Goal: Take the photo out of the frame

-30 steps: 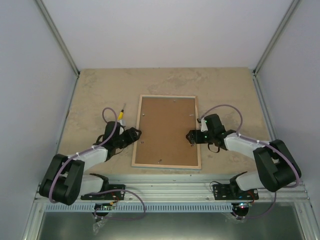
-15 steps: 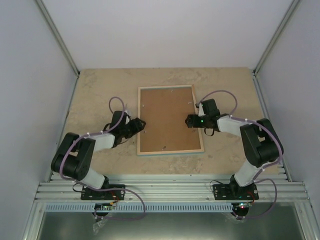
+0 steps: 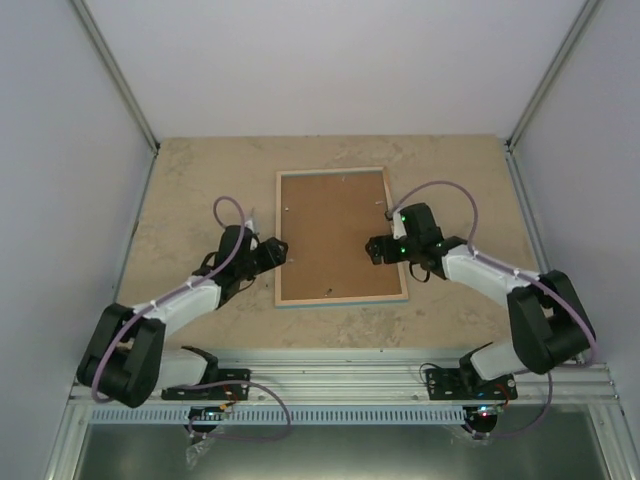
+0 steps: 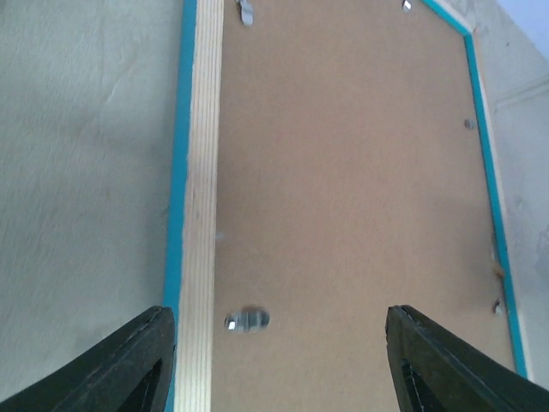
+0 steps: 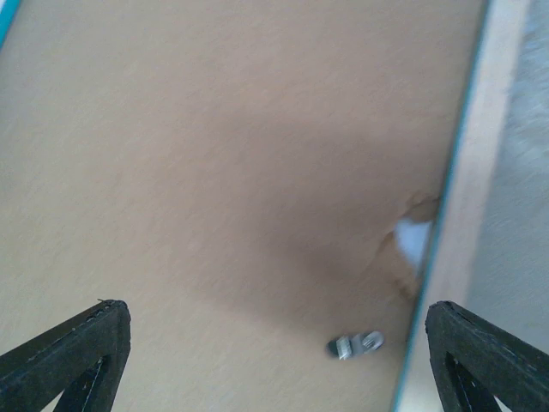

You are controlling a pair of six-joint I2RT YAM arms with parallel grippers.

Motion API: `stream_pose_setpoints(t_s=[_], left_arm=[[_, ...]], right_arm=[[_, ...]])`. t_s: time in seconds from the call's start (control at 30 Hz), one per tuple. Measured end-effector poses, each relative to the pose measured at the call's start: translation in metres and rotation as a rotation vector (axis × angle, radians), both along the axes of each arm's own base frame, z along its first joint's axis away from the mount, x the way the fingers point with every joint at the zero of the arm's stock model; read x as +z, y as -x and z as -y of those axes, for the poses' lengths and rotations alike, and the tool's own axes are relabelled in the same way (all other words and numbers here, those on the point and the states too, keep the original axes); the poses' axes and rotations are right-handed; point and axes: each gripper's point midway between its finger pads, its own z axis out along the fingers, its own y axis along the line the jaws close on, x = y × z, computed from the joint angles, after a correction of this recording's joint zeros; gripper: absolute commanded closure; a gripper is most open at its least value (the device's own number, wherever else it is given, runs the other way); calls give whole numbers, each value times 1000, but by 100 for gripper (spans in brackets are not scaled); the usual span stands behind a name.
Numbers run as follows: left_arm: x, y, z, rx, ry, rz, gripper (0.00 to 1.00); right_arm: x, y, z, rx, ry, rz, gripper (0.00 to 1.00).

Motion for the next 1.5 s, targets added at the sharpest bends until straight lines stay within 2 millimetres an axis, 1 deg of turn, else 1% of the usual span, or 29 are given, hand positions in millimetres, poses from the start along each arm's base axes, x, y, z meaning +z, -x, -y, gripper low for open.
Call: stream_pose_setpoints(t_s=[0.17, 0.27, 0.33, 0.43, 0.53, 0.6, 0.73, 0.87, 0.97, 1.2, 1.37, 1.5], left_arm=[[-12, 32, -1, -24, -50, -17, 36], [-25, 49, -8, -20, -90, -47, 38], [-30, 56, -11, -16, -110, -59, 40], [-34, 64, -10, -26, -130, -63, 43], [-39, 67, -7, -38, -154, -72, 46], [-48, 70, -5, -47, -180, -93, 49], [-60, 75, -6, -51, -221, -122, 56], [-62, 76, -1, -63, -236, -115, 63], [-62, 77, 3, -70, -242, -112, 70], [-61, 75, 3, -63, -260, -102, 89], [-60, 76, -1, -58, -294, -107, 99], [-53, 79, -4, -59, -303, -111, 100]], right_arm=[[3, 39, -20, 94, 12, 14, 5], [7, 58, -30, 142, 23, 30, 5], [10, 70, -38, 174, 29, 44, 5], [12, 82, -48, 213, 40, 59, 5], [11, 90, -55, 240, 57, 68, 5], [9, 94, -58, 252, 73, 70, 5], [-1, 101, -63, 273, 118, 64, 5], [-8, 105, -67, 294, 154, 61, 5], [-12, 107, -72, 320, 181, 67, 5], [-11, 119, -88, 402, 231, 112, 5], [-10, 141, -104, 500, 267, 154, 2], [-9, 163, -117, 583, 333, 206, 2]])
